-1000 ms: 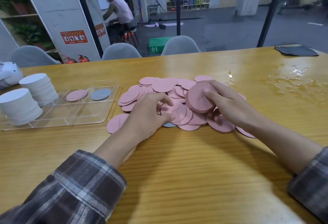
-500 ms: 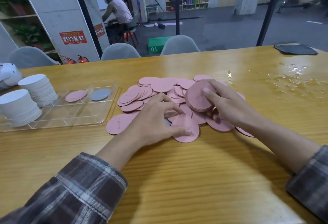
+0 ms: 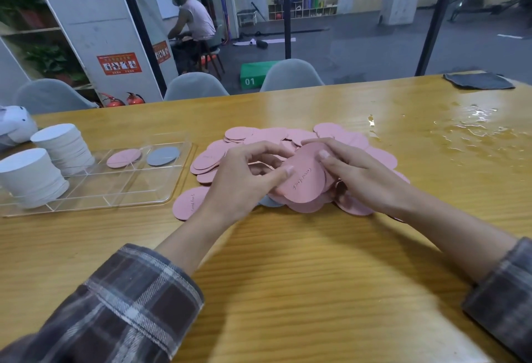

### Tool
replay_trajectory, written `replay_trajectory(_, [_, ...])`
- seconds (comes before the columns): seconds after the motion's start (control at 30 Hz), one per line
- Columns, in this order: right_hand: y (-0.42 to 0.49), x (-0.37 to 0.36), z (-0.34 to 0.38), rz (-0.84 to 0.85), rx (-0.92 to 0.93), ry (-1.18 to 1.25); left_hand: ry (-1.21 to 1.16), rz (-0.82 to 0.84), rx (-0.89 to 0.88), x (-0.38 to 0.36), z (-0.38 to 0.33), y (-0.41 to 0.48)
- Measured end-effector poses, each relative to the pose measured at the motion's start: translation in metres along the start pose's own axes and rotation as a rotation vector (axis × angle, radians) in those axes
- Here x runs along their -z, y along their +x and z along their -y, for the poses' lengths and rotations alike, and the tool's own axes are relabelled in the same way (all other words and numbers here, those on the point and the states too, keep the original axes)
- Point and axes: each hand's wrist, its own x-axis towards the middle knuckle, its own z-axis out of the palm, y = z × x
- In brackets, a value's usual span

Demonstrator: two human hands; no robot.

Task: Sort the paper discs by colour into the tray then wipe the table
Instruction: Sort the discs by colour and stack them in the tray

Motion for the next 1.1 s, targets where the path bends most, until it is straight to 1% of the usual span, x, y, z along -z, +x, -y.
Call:
replay_trajectory(0.17, [-0.005,0.000,0.005,-0.009,-0.013,-0.053,0.086,-0.128,-0.045,-0.014,0.006,0.000])
replay_trajectory(0.27, [-0.007,-0.001,0.009,0.014,-0.018,-0.066,0.118,-0.188,-0.055,-0.017,0.005,-0.001])
replay_trajectory(0.4, [-0.007,0.001,0.005,0.020,0.037,-0.262,0.169,-0.194,-0.104,-0.018,0.005,0.000])
replay_trajectory(0.53, [-0.005,0.004,0.002,0.012,0.041,-0.266,0.253,-0.180,-0.166,-0.017,0.003,0.001])
replay_trajectory(0.6, [-0.004,0.007,0.002,-0.029,0.049,-0.278,0.343,-0.121,-0.162,-0.011,0.007,0.003])
replay_trajectory(0.77, [-0.001,0.016,0.000,-0.169,0.041,-0.318,0.593,0.192,-0.157,0.007,0.021,0.005])
replay_trajectory(0.93, [0.000,0.016,-0.002,-0.175,0.019,-0.303,0.581,0.236,-0.140,0.007,0.020,0.005])
replay_trajectory(1.1, [0.000,0.014,-0.006,-0.169,0.013,-0.306,0.710,0.329,-0.107,0.009,0.021,0.006])
